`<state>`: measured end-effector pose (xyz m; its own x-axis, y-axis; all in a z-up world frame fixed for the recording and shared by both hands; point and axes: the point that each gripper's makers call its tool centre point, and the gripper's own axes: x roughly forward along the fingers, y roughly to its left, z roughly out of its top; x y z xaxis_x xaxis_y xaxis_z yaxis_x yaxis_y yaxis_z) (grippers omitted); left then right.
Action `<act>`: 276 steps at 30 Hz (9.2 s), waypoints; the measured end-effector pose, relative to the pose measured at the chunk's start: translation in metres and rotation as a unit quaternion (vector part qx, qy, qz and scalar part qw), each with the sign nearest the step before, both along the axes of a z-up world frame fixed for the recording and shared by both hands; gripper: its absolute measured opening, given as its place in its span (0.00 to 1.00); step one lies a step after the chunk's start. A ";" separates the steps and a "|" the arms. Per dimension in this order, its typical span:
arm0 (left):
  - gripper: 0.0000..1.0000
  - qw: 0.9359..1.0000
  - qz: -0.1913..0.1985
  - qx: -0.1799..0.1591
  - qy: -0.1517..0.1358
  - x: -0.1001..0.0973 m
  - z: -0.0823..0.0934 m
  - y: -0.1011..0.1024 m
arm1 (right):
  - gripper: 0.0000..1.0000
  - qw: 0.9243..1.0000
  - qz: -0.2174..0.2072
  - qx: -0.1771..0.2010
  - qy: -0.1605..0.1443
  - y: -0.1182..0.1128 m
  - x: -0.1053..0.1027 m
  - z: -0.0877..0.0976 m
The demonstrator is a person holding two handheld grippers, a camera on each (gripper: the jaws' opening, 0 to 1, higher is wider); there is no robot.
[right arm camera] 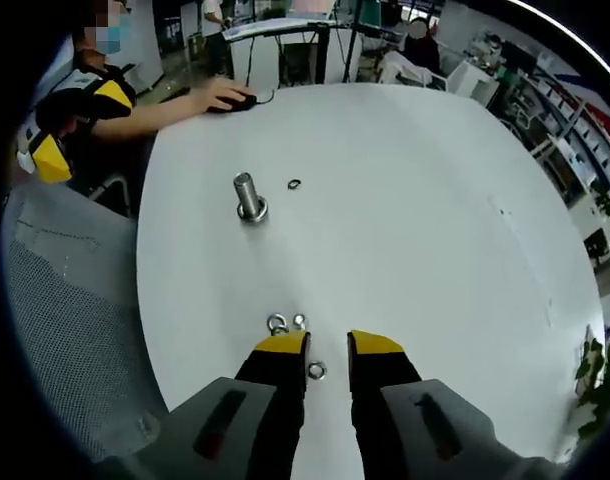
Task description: Place the washer onto the threaded stud by aligning its center hole with the stud, sliding it down to the base, and recovering from edge contact or off-axis alignment until the washer reaches the visible bottom stop.
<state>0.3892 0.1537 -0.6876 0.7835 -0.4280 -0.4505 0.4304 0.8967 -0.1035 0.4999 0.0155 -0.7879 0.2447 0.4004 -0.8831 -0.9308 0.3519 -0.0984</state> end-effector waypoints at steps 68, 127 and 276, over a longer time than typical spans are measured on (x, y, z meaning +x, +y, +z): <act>0.35 1.000 0.005 0.012 0.016 -0.002 -0.009 0.003 | 0.16 0.990 0.037 -0.108 0.077 -0.021 -0.017 -0.080; 0.35 1.000 0.000 -0.001 0.014 -0.002 -0.006 -0.001 | 0.13 0.993 0.052 -0.099 0.046 -0.026 -0.020 -0.058; 0.35 0.999 0.008 0.004 0.031 -0.003 -0.015 0.005 | 0.18 0.992 0.060 -0.063 0.095 0.025 -0.053 -0.079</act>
<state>0.3861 0.1583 -0.7021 0.7611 -0.4119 -0.5011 0.4085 0.9044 -0.1230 0.4465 0.0404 -0.8673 0.0272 0.3005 -0.9534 -0.9711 0.2344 0.0461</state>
